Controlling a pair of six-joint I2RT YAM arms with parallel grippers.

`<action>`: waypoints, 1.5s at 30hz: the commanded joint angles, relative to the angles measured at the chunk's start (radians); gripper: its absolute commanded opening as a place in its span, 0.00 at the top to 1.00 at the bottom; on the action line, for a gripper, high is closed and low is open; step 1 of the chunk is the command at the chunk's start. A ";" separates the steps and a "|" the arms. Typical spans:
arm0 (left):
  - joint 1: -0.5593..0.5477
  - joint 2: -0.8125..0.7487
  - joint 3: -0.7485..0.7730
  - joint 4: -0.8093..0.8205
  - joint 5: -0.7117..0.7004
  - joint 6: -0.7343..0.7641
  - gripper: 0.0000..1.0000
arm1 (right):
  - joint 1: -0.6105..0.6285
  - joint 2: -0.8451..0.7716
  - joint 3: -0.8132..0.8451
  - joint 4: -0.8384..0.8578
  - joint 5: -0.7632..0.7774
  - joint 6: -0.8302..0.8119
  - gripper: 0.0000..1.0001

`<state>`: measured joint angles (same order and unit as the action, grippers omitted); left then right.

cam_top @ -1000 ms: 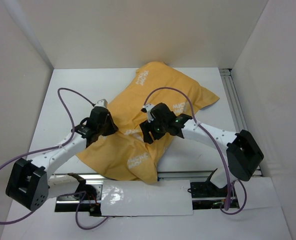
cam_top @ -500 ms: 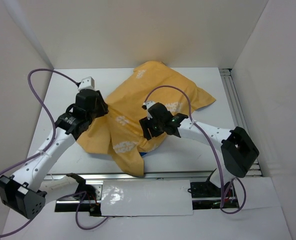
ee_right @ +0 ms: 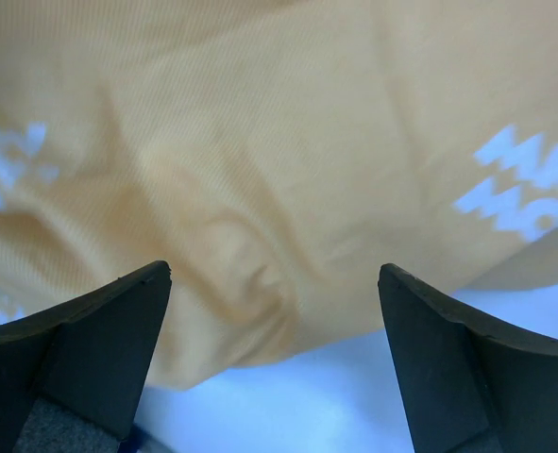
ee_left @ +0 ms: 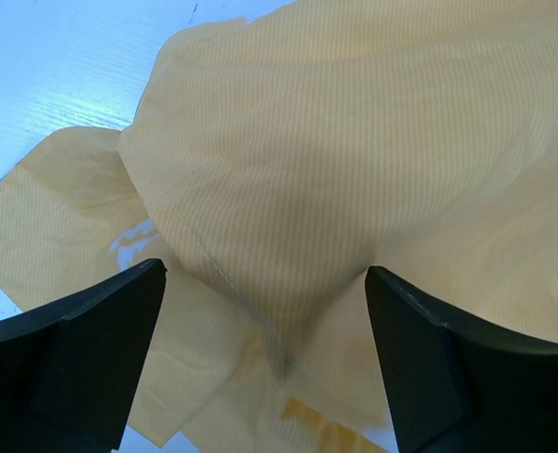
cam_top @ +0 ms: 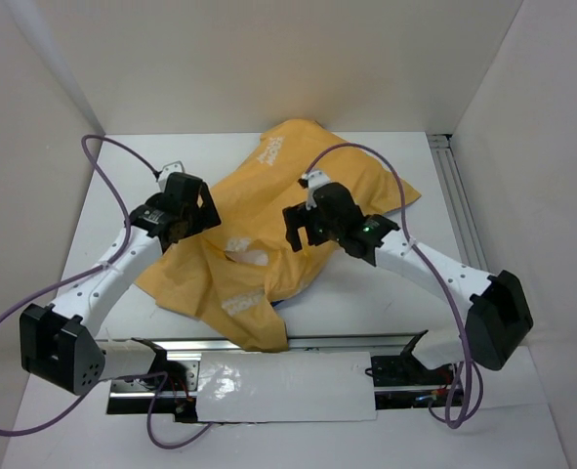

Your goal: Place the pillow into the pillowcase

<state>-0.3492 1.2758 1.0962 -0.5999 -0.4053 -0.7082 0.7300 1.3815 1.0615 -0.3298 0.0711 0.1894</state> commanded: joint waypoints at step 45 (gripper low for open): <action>0.254 0.225 0.026 0.101 0.163 0.023 0.00 | -0.790 0.094 0.000 0.112 -0.142 0.268 0.00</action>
<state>-0.1070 1.5219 1.2533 -0.4778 -0.2821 -0.5571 -0.0162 1.5230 1.1175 -0.2691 -0.0341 0.3748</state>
